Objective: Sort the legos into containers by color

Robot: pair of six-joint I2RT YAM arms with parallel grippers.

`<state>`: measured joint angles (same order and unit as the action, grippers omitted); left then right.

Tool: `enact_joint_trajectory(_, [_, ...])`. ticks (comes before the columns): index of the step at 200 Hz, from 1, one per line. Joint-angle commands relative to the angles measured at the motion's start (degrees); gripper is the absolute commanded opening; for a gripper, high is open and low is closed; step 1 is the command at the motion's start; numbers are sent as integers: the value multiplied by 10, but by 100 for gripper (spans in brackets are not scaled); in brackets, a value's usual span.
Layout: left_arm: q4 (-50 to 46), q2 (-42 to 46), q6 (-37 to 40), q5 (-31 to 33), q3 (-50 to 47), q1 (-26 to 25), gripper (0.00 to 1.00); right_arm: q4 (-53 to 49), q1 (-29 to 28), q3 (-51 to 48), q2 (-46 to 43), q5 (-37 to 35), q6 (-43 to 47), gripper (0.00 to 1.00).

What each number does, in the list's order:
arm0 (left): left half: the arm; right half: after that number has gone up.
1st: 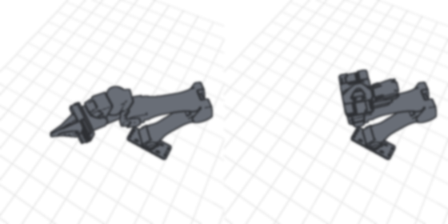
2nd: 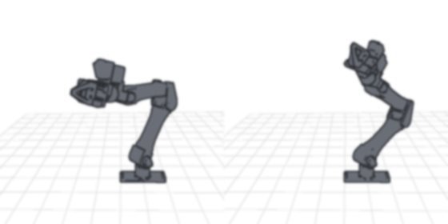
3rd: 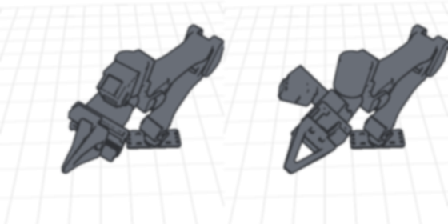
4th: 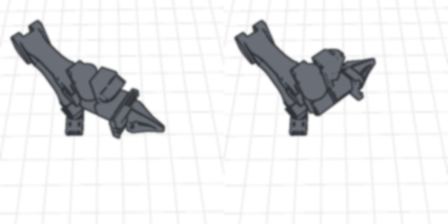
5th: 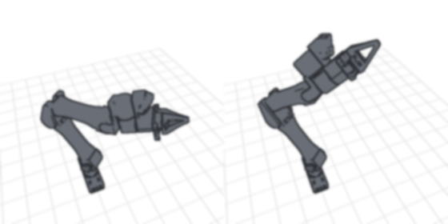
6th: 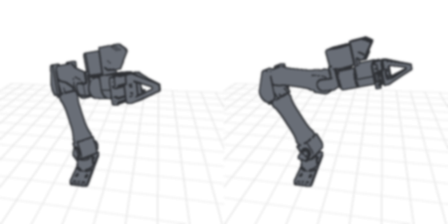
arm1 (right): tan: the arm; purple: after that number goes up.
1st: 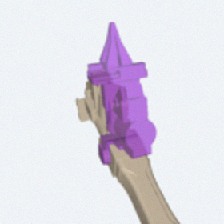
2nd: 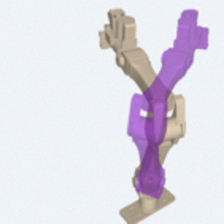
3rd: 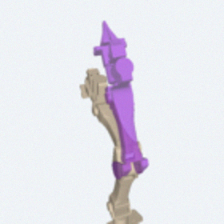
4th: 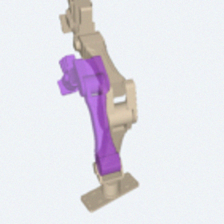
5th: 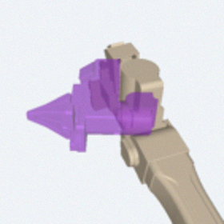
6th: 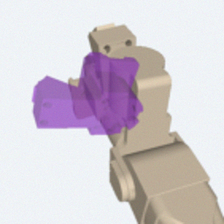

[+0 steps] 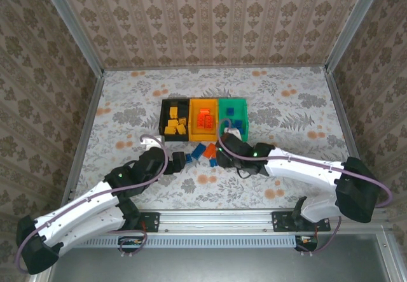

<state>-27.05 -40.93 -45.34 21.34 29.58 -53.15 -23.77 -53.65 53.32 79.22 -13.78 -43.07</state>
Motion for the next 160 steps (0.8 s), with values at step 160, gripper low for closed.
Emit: enact_joint_trajectory(160, [-49, 43, -41, -4, -22, 3, 100, -46, 80, 650, 510, 103, 83, 66])
